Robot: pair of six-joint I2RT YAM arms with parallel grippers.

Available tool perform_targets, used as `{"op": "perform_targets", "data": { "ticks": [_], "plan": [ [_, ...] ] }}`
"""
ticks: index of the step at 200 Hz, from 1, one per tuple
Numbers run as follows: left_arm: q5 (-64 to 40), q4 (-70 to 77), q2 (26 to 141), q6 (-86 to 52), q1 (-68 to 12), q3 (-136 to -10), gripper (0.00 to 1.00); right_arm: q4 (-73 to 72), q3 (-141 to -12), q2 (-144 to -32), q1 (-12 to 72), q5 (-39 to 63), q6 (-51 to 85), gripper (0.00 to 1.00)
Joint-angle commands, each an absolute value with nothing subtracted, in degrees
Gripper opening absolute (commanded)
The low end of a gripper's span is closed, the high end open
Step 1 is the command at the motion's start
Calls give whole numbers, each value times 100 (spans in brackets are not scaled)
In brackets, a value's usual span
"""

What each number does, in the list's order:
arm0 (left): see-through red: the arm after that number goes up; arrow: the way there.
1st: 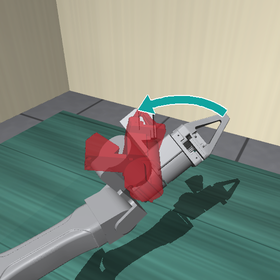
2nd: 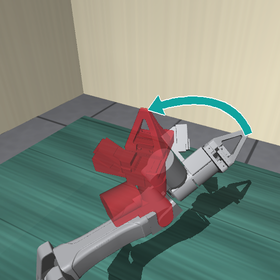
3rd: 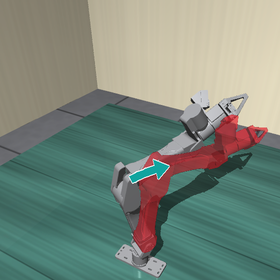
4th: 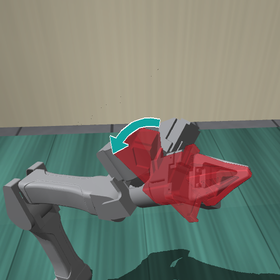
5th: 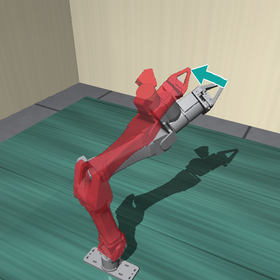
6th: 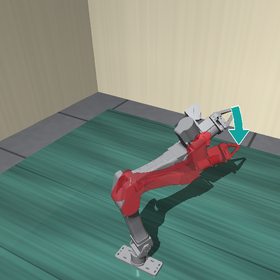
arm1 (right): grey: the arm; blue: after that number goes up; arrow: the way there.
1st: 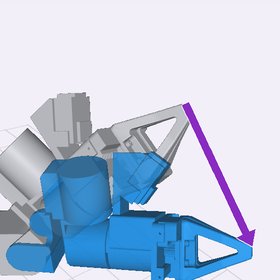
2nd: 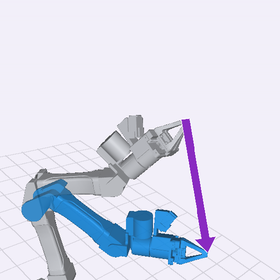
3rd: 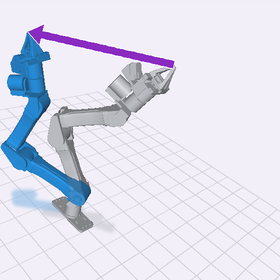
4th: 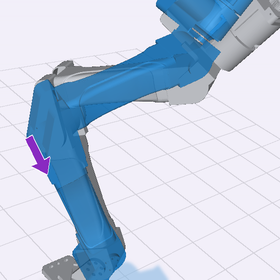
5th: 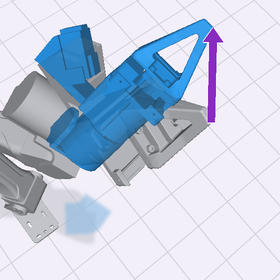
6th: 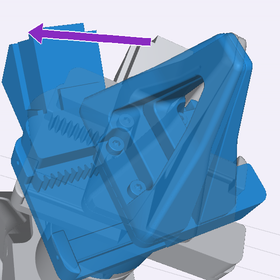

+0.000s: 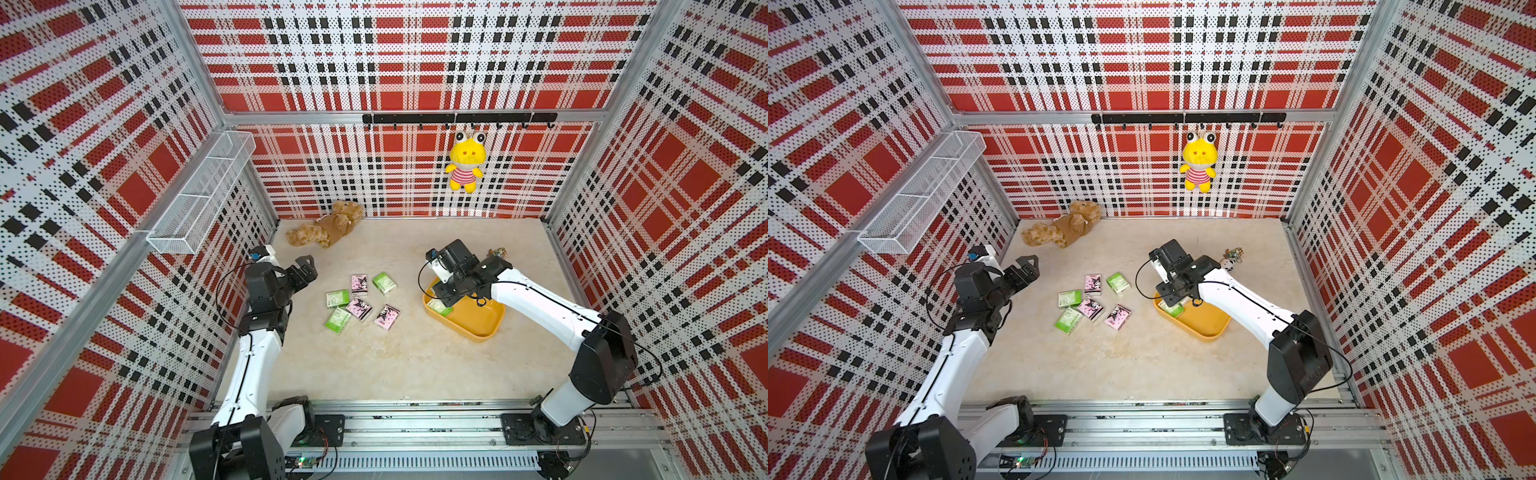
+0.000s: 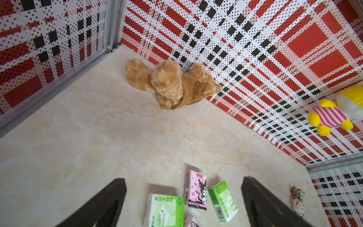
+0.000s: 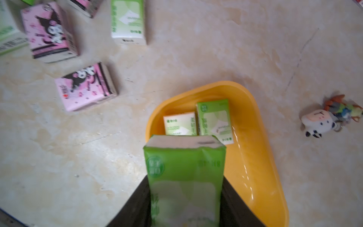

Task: Put the pocket tissues into the storage box
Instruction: Pick up the pocket tissues from the center of the board, then place the pocket tissues in the storage box.

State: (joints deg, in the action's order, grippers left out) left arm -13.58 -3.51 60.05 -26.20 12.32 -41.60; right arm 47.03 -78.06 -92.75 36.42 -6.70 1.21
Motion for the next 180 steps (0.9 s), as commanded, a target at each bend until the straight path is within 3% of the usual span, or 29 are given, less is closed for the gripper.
{"op": "perform_targets", "data": {
  "ticks": [1, 66, 120, 180],
  "plan": [
    [-1380, -299, 6029, -2637, 1189, -4253, 99, 4832, -7523, -9073, 3384, -1029, -193, 52],
    [-1365, -299, 6053, -2637, 1169, -4298, 99, 4947, -7154, -9427, 2701, -898, 88, 52],
    [-1354, -299, 6029, -2628, 1159, -4236, 99, 4757, -6973, -9564, 2729, -17, 1835, 52],
    [-1354, -299, 6029, -2616, 1160, -4202, 99, 4680, -6650, -9351, 2734, -375, 3825, 52]
  ]
}}
